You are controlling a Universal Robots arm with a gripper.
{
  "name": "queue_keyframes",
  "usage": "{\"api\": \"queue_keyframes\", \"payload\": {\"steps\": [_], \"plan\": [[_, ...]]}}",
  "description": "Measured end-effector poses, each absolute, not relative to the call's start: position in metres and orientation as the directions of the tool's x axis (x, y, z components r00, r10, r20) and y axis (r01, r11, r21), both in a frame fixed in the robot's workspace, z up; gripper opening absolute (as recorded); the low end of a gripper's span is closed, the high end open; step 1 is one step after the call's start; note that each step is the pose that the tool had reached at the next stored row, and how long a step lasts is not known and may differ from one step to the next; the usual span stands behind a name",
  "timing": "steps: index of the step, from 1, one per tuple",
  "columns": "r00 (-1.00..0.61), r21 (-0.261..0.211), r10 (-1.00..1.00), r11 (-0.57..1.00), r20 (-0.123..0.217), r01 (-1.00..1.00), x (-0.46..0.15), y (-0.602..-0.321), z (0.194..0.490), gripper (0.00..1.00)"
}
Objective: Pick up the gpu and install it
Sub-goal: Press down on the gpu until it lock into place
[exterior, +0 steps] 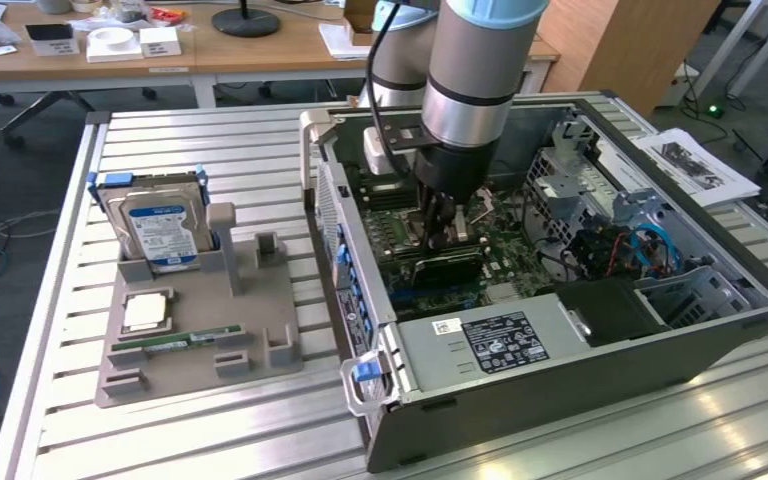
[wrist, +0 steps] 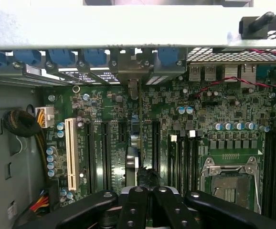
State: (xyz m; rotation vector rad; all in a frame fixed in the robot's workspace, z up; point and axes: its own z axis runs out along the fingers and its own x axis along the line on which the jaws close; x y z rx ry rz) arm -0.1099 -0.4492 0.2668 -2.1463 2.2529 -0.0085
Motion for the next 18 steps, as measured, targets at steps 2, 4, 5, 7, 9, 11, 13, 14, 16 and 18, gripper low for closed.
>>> {"api": "queue_keyframes", "payload": {"steps": [2,4,5,7,9,11,13,14,16,18], "plan": [[-0.048,-0.025,-0.999,0.049,-0.018,-0.999,-0.1099,-0.4491,0.2659,0.11],[-0.048,-0.025,-0.999,0.049,-0.018,-0.999,-0.1099,-0.4492,0.2646,0.11],[-0.048,-0.025,-0.999,0.049,-0.018,-0.999,-0.1099,-0.4492,0.2641,0.11],[-0.048,-0.025,-0.999,0.049,-0.018,-0.999,-0.1099,-0.4492,0.2641,0.11],[-0.048,-0.025,-0.999,0.049,-0.018,-0.999,-0.1099,-0.4492,0.264,0.11],[-0.048,-0.025,-0.999,0.049,-0.018,-0.999,-0.1099,-0.4492,0.2636,0.11],[-0.048,-0.025,-0.999,0.049,-0.018,-0.999,-0.1099,-0.4492,0.2632,0.11],[-0.048,-0.025,-0.999,0.049,-0.018,-0.999,-0.1099,-0.4492,0.2632,0.11],[-0.048,-0.025,-0.999,0.049,-0.018,-0.999,-0.1099,-0.4492,0.2631,0.11],[-0.048,-0.025,-0.999,0.049,-0.018,-0.999,-0.1099,-0.4492,0.263,0.11]]}}
